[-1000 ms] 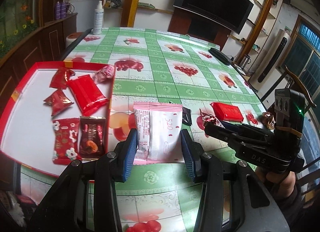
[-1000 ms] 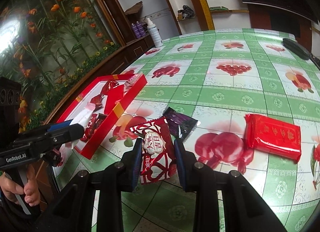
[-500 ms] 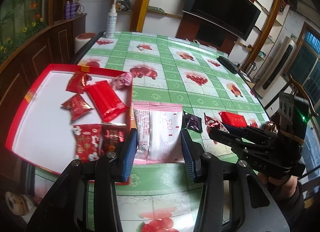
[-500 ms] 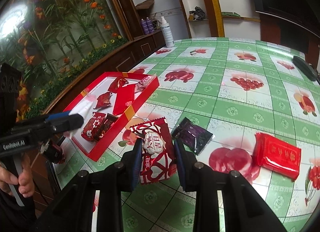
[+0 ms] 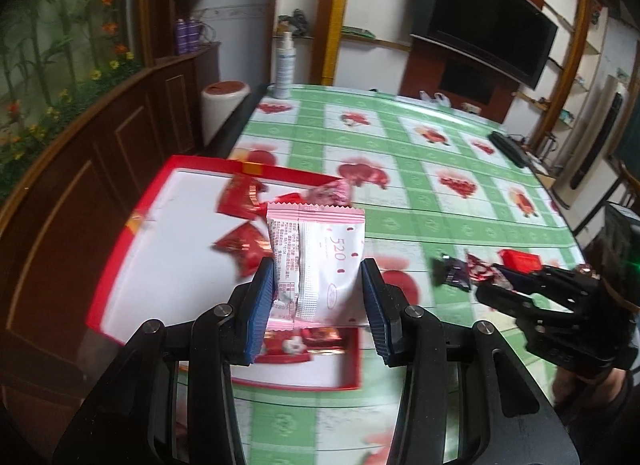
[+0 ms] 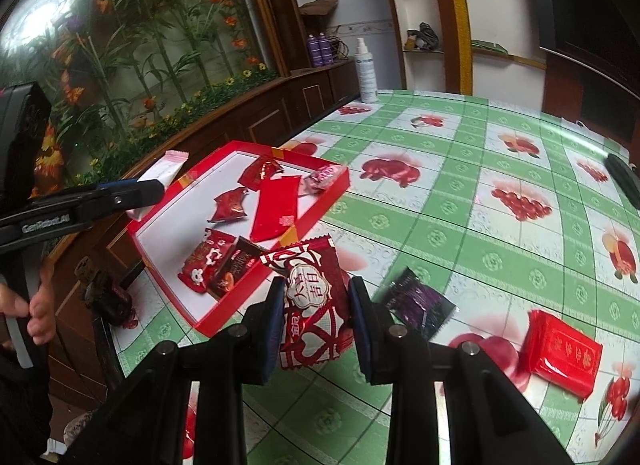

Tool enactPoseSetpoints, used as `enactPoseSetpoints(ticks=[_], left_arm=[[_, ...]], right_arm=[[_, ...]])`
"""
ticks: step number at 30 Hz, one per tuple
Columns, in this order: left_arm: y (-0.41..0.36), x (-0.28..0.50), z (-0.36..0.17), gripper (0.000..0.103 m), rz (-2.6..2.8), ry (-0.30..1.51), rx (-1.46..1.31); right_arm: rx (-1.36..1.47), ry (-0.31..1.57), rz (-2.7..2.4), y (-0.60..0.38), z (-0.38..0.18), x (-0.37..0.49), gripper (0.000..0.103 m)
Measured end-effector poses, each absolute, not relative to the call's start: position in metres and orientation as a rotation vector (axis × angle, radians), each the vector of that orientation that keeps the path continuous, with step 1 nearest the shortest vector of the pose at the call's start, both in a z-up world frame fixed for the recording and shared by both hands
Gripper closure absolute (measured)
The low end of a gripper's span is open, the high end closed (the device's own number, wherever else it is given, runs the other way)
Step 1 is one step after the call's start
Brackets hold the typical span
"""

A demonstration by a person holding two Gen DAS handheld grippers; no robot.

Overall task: Organize snacks
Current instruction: 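Carry both held packets over the red-rimmed white tray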

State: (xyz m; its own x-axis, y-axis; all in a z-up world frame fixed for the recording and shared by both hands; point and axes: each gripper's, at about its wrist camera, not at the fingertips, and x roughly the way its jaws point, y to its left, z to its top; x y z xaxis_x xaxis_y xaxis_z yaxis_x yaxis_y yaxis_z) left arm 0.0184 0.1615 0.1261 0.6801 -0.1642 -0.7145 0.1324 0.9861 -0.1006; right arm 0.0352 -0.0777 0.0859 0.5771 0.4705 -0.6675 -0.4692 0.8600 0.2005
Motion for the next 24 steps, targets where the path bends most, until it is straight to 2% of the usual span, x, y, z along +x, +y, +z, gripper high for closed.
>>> enactPoseSetpoints(ticks=[16, 24], left_arm=[[0.199, 0.021, 0.127, 0.061, -0.01, 0.8, 0.018], [0.221, 0.054, 0.13, 0.061, -0.004, 0.878, 0.03]], right_arm=[[-0.044, 0.793, 0.627, -0.027, 0.091, 0.062, 0.069], [-0.123, 0.792, 0.675, 0.029, 0.102, 0.111, 0.069]])
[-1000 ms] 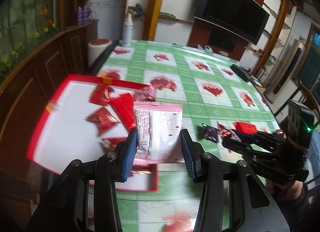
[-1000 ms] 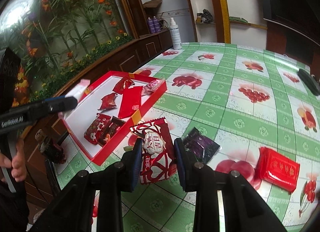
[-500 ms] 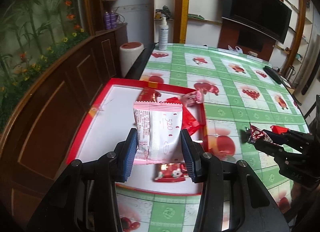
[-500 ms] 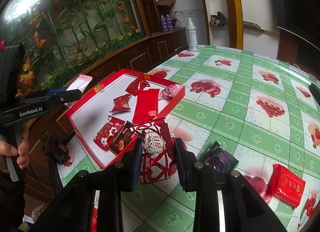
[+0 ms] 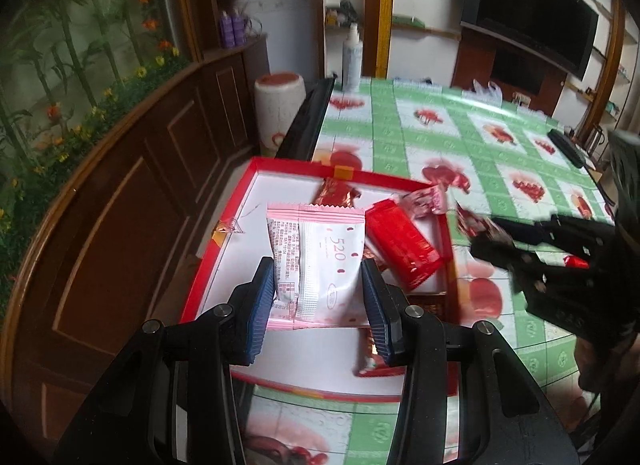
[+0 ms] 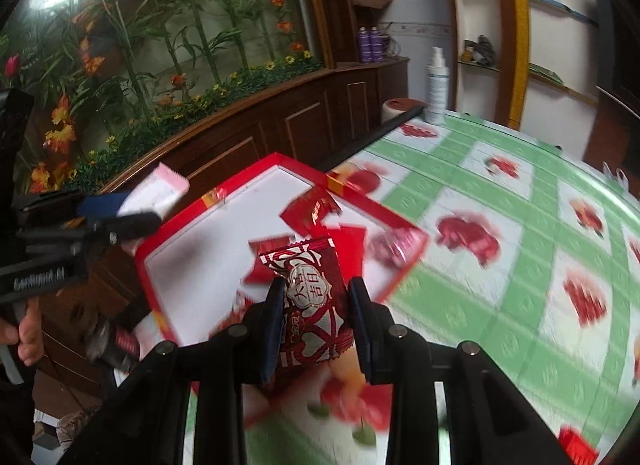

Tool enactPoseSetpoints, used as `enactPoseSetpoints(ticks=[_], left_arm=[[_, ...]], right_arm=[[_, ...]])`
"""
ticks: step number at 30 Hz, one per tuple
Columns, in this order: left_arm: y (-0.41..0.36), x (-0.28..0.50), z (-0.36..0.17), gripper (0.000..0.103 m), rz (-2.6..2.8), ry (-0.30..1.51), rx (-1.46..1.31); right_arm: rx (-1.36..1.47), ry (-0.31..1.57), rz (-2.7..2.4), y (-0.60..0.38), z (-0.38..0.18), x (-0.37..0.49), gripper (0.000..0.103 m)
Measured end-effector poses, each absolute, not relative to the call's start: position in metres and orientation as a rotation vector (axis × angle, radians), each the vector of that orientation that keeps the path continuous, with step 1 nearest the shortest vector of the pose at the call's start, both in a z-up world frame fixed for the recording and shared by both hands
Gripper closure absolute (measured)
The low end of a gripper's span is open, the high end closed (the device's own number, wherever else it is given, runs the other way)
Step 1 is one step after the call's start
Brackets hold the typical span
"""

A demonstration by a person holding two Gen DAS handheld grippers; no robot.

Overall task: Organize snacks
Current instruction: 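Carry both held packets over the red-rimmed white tray, then open both tools to drop the packets into the tray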

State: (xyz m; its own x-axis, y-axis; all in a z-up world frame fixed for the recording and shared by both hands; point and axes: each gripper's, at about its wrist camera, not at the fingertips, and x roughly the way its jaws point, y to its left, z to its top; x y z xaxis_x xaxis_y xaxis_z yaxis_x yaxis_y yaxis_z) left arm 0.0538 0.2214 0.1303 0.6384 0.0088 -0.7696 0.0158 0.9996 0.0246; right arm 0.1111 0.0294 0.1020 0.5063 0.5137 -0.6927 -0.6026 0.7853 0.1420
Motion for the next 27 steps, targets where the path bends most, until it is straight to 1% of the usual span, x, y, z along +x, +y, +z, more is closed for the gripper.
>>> enactPoseSetpoints(ticks=[6, 13, 19, 24, 27], left_arm=[[0.248, 0.097, 0.113, 0.06, -0.015, 0.991, 0.002], [0.266, 0.13, 0.08, 0.06, -0.008, 1.095, 0.029], [0.276, 0.146, 0.059, 0.06, -0.021, 1.133, 0.016], [0.276, 0.154, 0.062, 0.06, -0.016, 1.121, 0.034], [0.277, 0.161, 0.053, 0.06, -0.009, 1.171, 0.028]], right_arm=[[-0.111, 0.869, 0.741, 0.08, 0.094, 0.166, 0.069], [-0.047, 0.977, 0.784, 0.13, 0.064, 0.224, 0.069], [-0.101, 1.021, 0.795, 0.168, 0.045, 0.245, 0.069], [-0.145, 1.0, 0.806, 0.186, 0.04, 0.252, 0.068], [-0.141, 1.012, 0.802, 0.191, 0.035, 0.257, 0.067]])
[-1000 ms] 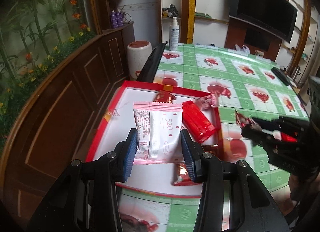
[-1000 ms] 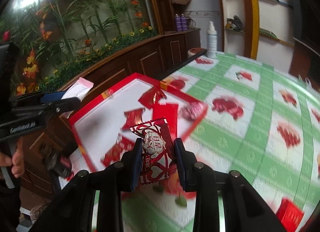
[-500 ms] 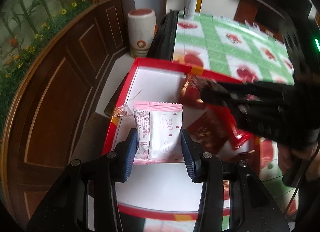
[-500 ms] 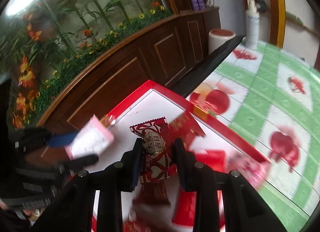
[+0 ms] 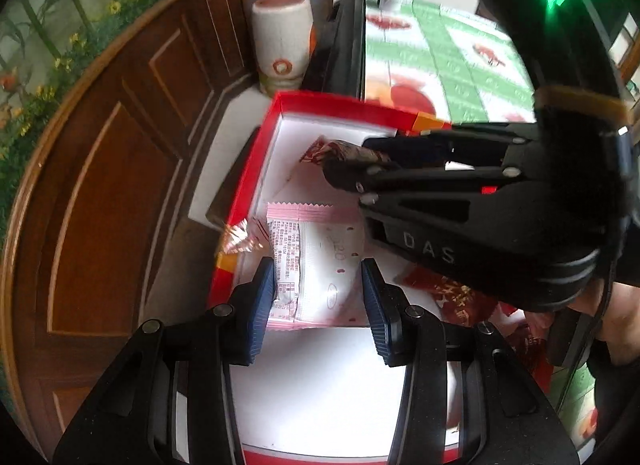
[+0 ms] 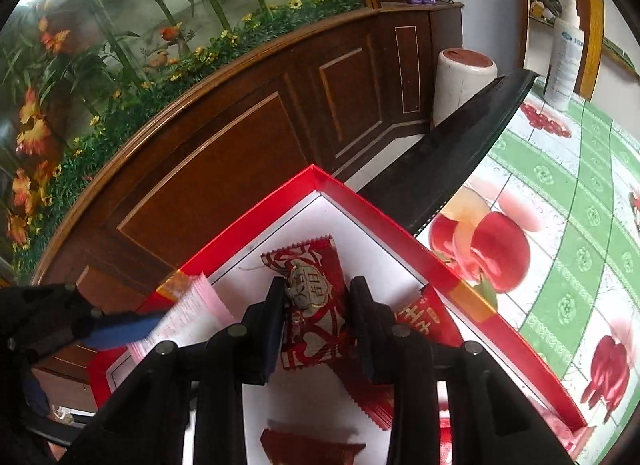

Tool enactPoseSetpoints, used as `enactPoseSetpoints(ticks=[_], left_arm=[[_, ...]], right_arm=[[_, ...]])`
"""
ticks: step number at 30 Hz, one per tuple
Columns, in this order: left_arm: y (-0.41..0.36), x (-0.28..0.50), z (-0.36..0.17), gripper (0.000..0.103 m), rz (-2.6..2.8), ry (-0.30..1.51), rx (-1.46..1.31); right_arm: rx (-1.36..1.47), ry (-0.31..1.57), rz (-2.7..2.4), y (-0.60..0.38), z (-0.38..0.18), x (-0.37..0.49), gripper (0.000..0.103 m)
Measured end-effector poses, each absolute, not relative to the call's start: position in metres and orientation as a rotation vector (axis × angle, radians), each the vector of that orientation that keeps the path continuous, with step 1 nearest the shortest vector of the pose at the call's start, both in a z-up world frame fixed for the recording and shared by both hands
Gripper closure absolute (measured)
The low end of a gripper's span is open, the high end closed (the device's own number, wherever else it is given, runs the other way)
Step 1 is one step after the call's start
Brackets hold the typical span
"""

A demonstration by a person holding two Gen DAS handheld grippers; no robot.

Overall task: Organize snacks
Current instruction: 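Open both tools to drop the packets into the tray, then move both open tools back over the remaining packets on the table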

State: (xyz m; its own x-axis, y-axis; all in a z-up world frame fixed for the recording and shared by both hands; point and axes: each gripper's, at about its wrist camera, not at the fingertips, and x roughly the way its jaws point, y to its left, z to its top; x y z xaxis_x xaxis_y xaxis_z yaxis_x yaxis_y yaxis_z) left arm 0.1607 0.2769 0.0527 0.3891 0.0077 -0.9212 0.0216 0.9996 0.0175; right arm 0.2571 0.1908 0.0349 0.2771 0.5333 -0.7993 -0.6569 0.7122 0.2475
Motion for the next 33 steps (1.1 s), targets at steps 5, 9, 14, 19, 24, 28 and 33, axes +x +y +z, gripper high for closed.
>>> enactPoseSetpoints(ticks=[5, 9, 14, 19, 24, 28, 33], left_arm=[[0.277, 0.165, 0.041, 0.06, 0.0, 1.199, 0.023], [0.281, 0.167, 0.038, 0.055, -0.004, 1.214, -0.007], [0.288, 0.169, 0.035, 0.046, 0.013, 1.22, -0.041], [0.295, 0.165, 0.042, 0.041, 0.03, 1.212, -0.075], [0.298, 0.152, 0.06, 0.038, 0.051, 1.166, -0.095], [0.295, 0.135, 0.073, 0.033, 0.045, 1.133, -0.121], [0.281, 0.119, 0.086, 0.033, 0.038, 1.105, -0.096]], right_arm=[[-0.135, 1.005, 0.799, 0.19, 0.033, 0.259, 0.067], [-0.115, 1.003, 0.797, 0.187, 0.034, 0.259, 0.055], [-0.074, 0.971, 0.79, 0.175, 0.045, 0.256, 0.045], [-0.022, 0.937, 0.791, 0.157, 0.064, 0.245, 0.037], [0.048, 0.885, 0.798, 0.123, 0.084, 0.221, 0.024], [0.058, 0.853, 0.809, 0.098, 0.092, 0.195, 0.012], [0.111, 0.854, 0.822, 0.067, 0.092, 0.168, 0.007]])
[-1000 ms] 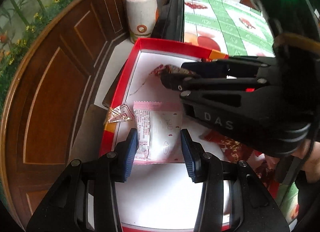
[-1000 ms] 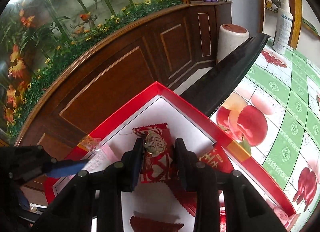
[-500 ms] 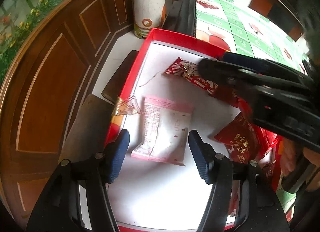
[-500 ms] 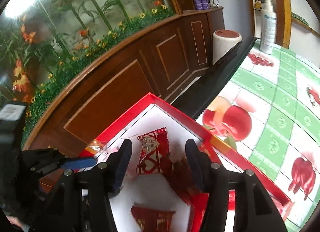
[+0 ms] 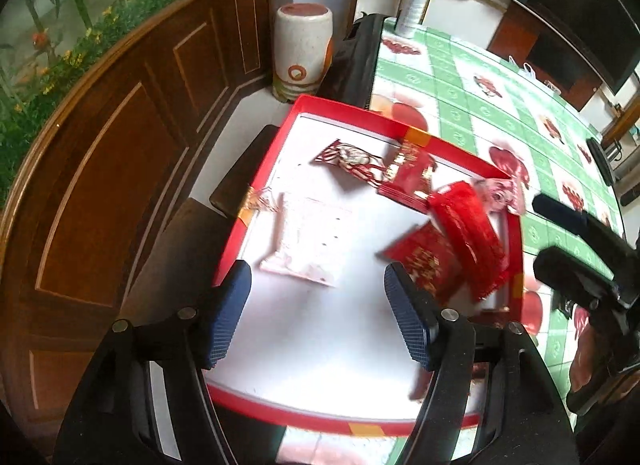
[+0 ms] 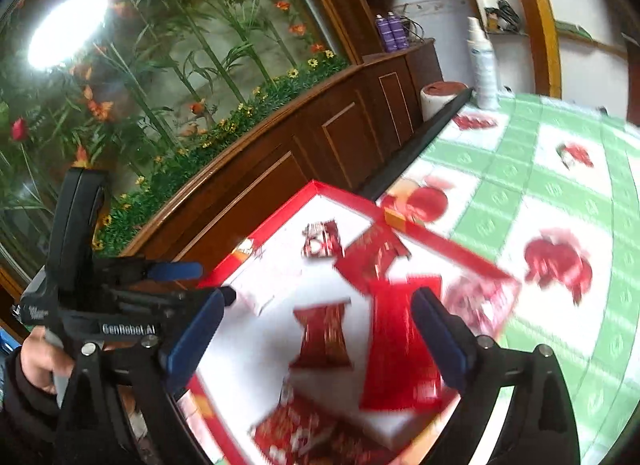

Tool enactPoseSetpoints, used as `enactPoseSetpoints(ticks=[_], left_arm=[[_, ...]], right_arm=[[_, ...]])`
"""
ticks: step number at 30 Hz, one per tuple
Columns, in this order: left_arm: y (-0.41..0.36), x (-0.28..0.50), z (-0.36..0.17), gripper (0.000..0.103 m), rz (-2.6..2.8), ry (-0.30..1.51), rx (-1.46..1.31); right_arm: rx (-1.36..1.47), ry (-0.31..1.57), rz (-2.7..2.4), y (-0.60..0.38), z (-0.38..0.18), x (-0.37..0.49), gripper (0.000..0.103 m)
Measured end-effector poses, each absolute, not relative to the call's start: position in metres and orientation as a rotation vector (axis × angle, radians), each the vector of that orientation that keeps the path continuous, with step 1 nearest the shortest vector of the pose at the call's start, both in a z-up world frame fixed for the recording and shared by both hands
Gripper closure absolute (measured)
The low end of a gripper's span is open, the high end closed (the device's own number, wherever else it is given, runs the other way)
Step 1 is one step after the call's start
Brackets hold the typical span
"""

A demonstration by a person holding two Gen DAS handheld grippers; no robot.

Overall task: Organize snacks
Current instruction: 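Move both open tools back over the remaining packets on the table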

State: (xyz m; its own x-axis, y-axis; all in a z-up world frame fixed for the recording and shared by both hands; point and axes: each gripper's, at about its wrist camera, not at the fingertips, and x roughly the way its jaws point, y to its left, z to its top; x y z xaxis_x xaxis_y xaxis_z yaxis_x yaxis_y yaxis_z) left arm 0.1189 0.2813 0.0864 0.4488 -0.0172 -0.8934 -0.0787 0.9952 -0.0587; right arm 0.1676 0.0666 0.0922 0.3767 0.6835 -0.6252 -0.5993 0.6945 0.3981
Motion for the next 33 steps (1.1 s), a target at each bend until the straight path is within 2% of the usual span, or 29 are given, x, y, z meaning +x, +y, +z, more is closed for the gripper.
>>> enactPoseSetpoints(ticks=[15, 22, 33], left_arm=[[0.222, 0.073, 0.106, 0.033, -0.073, 1.048, -0.091], [0.187, 0.05, 0.095, 0.031, -0.156, 1.041, -0.109], [0.114, 0.029, 0.056, 0.031, -0.344, 1.096, -0.159]], right_arm=[[0.175, 0.858, 0.733, -0.029, 0.074, 0.118, 0.006], [0.19, 0.875, 0.713, -0.059, 0.07, 0.106, 0.001], [0.179, 0.878, 0.599, -0.126, 0.074, 0.087, 0.001]])
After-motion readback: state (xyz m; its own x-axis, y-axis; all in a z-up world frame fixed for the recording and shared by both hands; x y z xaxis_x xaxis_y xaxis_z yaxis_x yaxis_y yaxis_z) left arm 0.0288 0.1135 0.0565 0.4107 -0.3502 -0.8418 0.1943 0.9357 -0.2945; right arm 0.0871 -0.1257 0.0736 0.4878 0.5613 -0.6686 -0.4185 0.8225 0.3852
